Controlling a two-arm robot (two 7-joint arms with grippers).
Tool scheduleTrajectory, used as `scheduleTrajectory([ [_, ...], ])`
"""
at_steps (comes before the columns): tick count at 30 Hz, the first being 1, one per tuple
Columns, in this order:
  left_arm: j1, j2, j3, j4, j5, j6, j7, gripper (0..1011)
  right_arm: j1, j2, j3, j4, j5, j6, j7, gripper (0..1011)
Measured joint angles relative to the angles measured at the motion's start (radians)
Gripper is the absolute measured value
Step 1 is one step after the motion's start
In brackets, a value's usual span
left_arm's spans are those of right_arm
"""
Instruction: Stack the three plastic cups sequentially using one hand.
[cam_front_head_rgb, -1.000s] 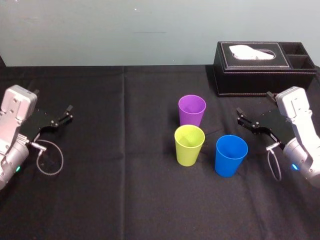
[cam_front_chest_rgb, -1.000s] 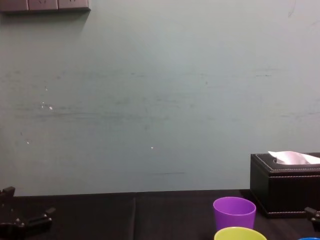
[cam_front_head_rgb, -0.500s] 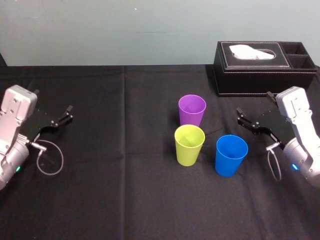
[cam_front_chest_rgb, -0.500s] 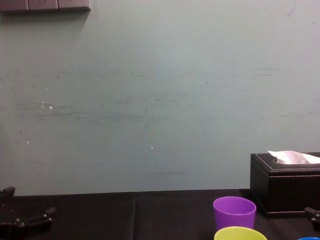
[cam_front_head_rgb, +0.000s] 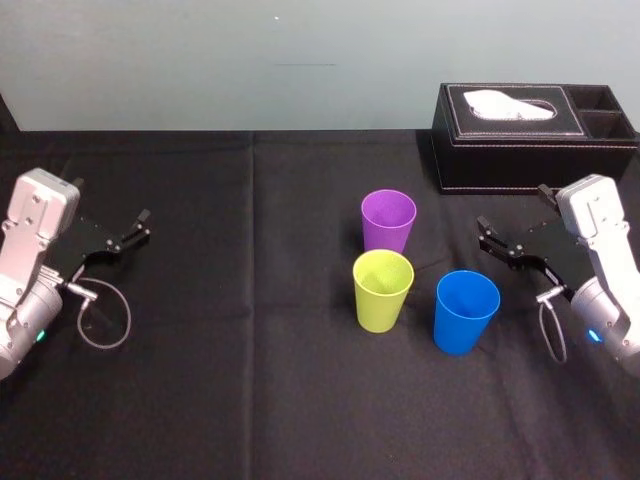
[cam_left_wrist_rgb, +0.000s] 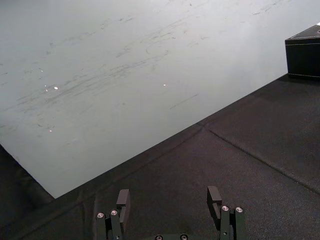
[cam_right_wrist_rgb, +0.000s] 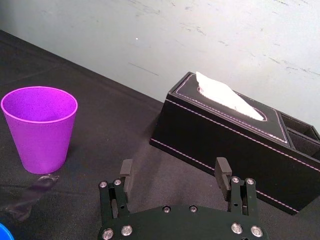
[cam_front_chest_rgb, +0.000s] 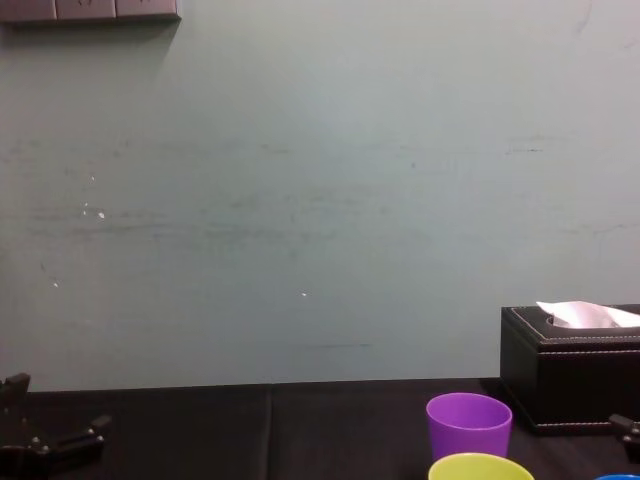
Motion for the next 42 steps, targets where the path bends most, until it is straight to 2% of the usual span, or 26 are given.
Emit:
scheduleTrajectory([
  [36,0.0,0.0,0.0,0.0,0.0,0.0,0.0,1011,0.0,0.0,0.0,0.0,0.0,0.0,0.0,1000],
  [42,0.0,0.0,0.0,0.0,0.0,0.0,0.0,1011,-0.007,-0.012,0.023,-0.004,0.007,-0.011,0.016,1000],
])
